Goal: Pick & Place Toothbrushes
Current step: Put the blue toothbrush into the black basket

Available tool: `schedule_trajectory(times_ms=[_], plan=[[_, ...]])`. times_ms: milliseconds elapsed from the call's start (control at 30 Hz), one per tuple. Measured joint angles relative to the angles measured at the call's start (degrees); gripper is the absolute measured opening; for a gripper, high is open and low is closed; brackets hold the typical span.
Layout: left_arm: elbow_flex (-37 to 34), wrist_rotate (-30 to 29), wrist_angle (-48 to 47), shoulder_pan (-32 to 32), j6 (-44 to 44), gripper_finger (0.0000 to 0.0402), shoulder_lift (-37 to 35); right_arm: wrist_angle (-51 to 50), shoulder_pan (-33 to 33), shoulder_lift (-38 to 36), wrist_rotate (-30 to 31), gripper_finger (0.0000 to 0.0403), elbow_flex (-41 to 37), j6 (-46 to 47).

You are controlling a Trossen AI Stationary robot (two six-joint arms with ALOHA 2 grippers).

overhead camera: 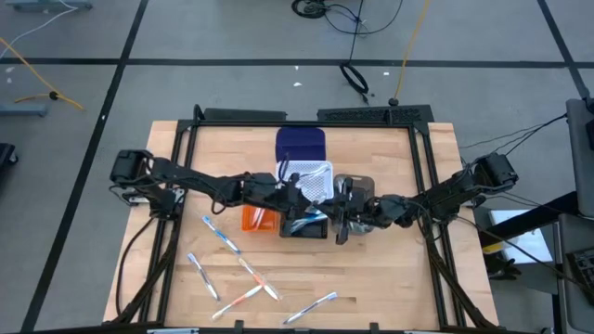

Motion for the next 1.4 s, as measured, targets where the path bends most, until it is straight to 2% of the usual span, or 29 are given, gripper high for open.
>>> schedule_trajectory(times_ms=[100, 233, 400, 500, 733, 867, 1400], plan=[[-0.19, -0.5, -0.24, 0.02, 0.12, 0.009, 0.66, -0.46, 0.0, 0.0, 0.11, 0.0014, 0.04, 0.0], [-0.21, -0.42, -2.18, 0.17, 0.33, 0.0016, 0.44, -0.94, -0.05, 0.0, 0.13, 0.0019, 0.04, -0.53], [-0.21, -0.35, -3.27, 0.11, 0.06, 0.0009, 0.4, -2.63, -0.04, -0.04, 0.17, 0.0032, 0.04, -1.64], [-0.2, -0.37, -3.95, 0.04, -0.88, 0.0009, 0.4, -7.35, -0.07, -2.14, 0.27, 0.0051, 0.04, -1.33], [-0.17, -0.41, -7.52, 0.04, -3.01, 0.0009, 0.31, -31.35, -0.07, -13.97, 0.26, 0.0115, 0.04, 3.46], [-0.15, -0.49, -10.46, 0.07, -3.62, 0.0009, 0.31, -40.76, -0.07, -18.84, 0.26, 0.0133, 0.04, 5.88], [-0.12, -4.57, -18.18, 0.07, -9.33, 0.0009, 0.42, -44.23, -0.15, -19.82, 0.38, 0.0121, 0.04, 5.84]])
